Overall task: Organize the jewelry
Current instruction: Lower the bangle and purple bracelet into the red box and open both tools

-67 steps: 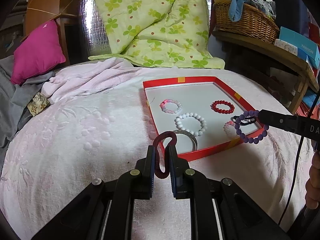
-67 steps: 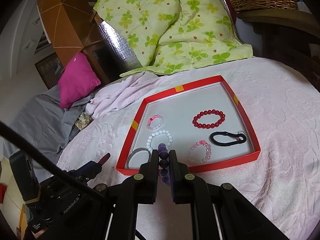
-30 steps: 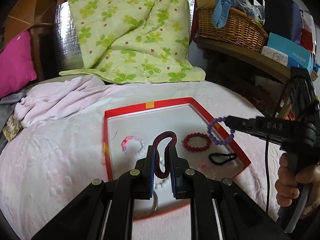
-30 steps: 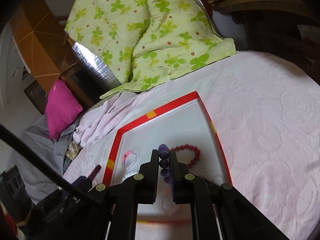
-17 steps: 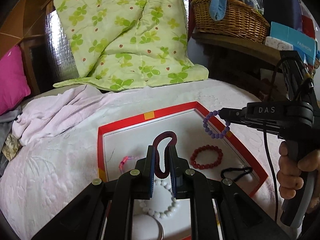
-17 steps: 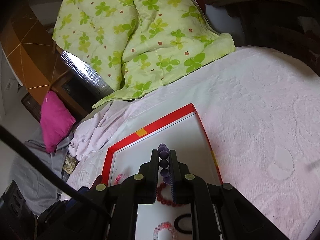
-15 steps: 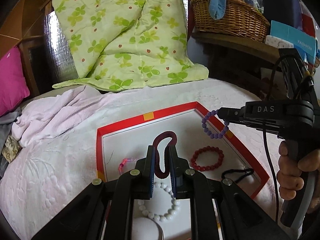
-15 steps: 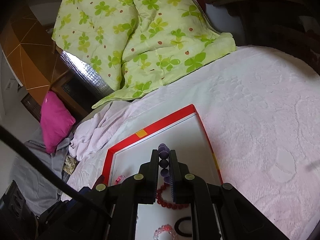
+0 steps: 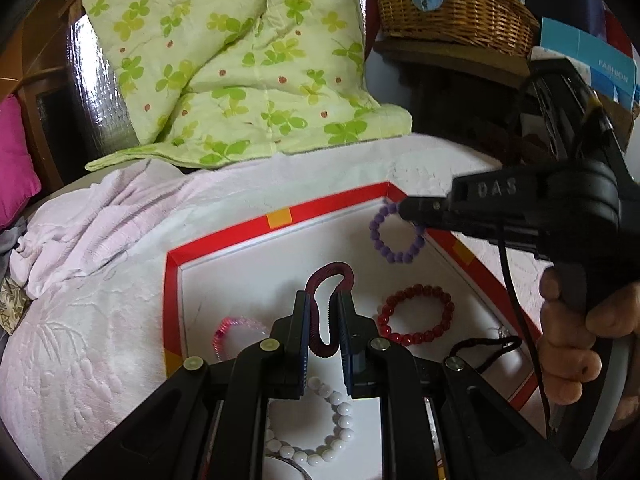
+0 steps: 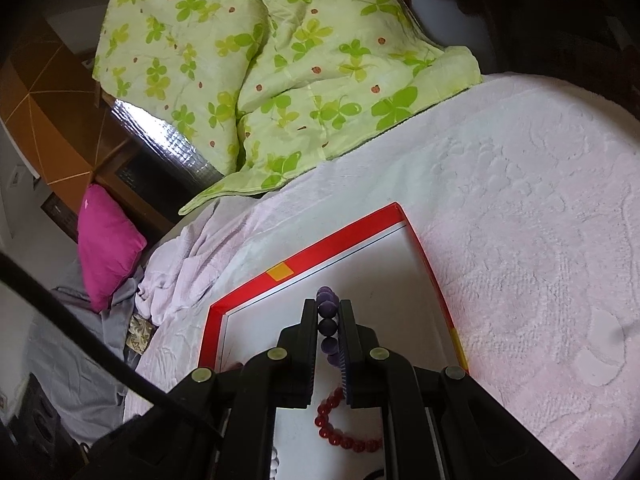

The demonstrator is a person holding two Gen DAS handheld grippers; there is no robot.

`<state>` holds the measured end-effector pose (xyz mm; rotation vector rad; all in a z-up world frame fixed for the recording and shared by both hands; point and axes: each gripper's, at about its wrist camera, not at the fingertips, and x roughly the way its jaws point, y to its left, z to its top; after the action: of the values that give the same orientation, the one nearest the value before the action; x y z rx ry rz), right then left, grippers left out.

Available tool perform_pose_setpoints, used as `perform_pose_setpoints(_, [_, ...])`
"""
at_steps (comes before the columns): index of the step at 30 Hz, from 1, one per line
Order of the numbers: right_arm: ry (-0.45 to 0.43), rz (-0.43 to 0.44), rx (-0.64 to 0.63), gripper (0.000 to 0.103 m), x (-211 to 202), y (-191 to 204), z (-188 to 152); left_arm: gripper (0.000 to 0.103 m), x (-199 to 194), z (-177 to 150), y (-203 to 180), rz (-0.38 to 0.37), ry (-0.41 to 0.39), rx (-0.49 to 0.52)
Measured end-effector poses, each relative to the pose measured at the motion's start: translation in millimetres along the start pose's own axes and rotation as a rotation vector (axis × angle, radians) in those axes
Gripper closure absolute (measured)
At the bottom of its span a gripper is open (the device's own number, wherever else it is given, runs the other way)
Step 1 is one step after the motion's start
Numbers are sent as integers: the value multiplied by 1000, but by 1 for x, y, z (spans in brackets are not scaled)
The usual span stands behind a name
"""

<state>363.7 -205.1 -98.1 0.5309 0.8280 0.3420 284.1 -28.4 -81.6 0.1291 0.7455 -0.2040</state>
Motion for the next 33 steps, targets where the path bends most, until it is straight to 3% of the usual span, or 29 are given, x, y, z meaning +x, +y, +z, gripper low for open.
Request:
perform_pose_setpoints(12, [35, 35, 62, 90, 26, -12, 5, 89, 16, -12, -15, -33, 88, 30])
perform_pose_setpoints(18, [49, 8, 84, 89, 32, -21, 6, 87, 25, -18, -22, -32, 128, 57])
perform_pose_setpoints(20, [44, -16, 77, 88, 31, -21, 7, 83, 25, -18, -23, -33, 138, 64])
perform_pose_setpoints(22, [33, -33, 77, 87, 26, -23, 8, 70, 23, -18, -24, -28, 137, 64])
perform_pose_setpoints(26, [7, -36, 57, 87, 8, -19, 13, 61, 7, -12, -23, -27, 104, 53])
perform_pose_setpoints(28, [-6, -44, 34, 87, -5, -14, 14, 46, -8, -8, -23, -5, 72, 50])
perform_pose_setpoints(33, [-56, -51, -15, 77, -46, 0, 11, 35, -52, -1, -20, 63, -13, 55])
